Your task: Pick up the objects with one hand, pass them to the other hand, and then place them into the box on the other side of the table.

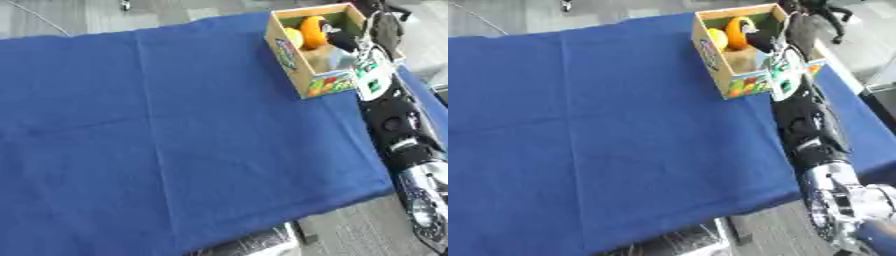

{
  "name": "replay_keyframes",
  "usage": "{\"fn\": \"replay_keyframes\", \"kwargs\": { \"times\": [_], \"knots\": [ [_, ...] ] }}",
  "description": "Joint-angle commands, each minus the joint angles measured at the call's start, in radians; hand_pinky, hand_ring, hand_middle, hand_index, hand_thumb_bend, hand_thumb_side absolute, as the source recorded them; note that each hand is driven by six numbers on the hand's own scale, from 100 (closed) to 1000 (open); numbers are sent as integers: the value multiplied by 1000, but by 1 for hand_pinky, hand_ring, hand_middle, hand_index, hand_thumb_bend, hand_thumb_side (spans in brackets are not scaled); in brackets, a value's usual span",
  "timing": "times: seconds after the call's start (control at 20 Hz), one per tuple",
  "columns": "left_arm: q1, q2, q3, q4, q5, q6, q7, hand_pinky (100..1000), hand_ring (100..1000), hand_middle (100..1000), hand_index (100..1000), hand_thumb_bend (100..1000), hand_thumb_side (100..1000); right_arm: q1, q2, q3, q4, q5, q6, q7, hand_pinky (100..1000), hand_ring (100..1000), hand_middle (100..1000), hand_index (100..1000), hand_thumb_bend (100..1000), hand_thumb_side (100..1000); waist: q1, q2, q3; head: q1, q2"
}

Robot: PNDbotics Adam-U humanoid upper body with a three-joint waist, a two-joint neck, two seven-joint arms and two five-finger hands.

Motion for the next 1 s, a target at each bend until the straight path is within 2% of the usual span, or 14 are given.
{"fn": "replay_keyframes", "kwargs": {
  "times": [0.05, 0.15, 0.25, 0.4, 0.5, 0.65, 0.75, 1.0],
  "knots": [
    [-5, 16, 12, -13, -5, 0, 0, 743, 451, 496, 542, 190, 396, -10, -38, 0, -47, 3, -12, -6, 733, 735, 808, 978, 546, 442, 9, -41, 1, -2, 5],
    [-2, 17, 16, -14, -9, 0, 3, 744, 453, 498, 545, 218, 408, -5, -37, 4, -79, 5, -31, 1, 734, 736, 808, 992, 480, 372, 10, -42, 2, -2, 5],
    [2, 19, 25, -17, -13, -1, 10, 745, 457, 502, 550, 254, 425, 4, -29, 6, -142, -10, -60, 0, 735, 738, 811, 1000, 449, 352, 12, -43, 5, 2, 5],
    [15, 27, 42, -25, -23, -2, 24, 748, 462, 508, 557, 292, 449, 29, -13, 15, -266, -74, -117, 2, 742, 748, 823, 1000, 428, 352, 15, -45, 10, 18, 3],
    [30, 32, 58, -29, -36, -3, 35, 751, 467, 514, 564, 314, 468, 55, 3, 30, -362, -141, -168, 15, 756, 771, 863, 1000, 394, 345, 17, -49, 15, 42, 2],
    [56, 32, 85, -26, -56, 3, 58, 759, 480, 530, 580, 349, 516, 109, 29, 56, -500, -250, -254, 57, 786, 814, 941, 1000, 363, 362, 22, -56, 26, 91, -3],
    [75, 32, 102, -23, -67, 7, 76, 766, 492, 545, 591, 375, 550, 146, 50, 71, -577, -301, -295, 84, 779, 803, 917, 1000, 368, 363, 26, -61, 34, 131, -3],
    [141, 28, 139, 1, -97, 33, 115, 787, 525, 584, 612, 431, 666, 232, 100, 123, -717, -391, -354, 120, 760, 770, 858, 994, 361, 362, 42, -74, 65, 278, 5]
  ]
}}
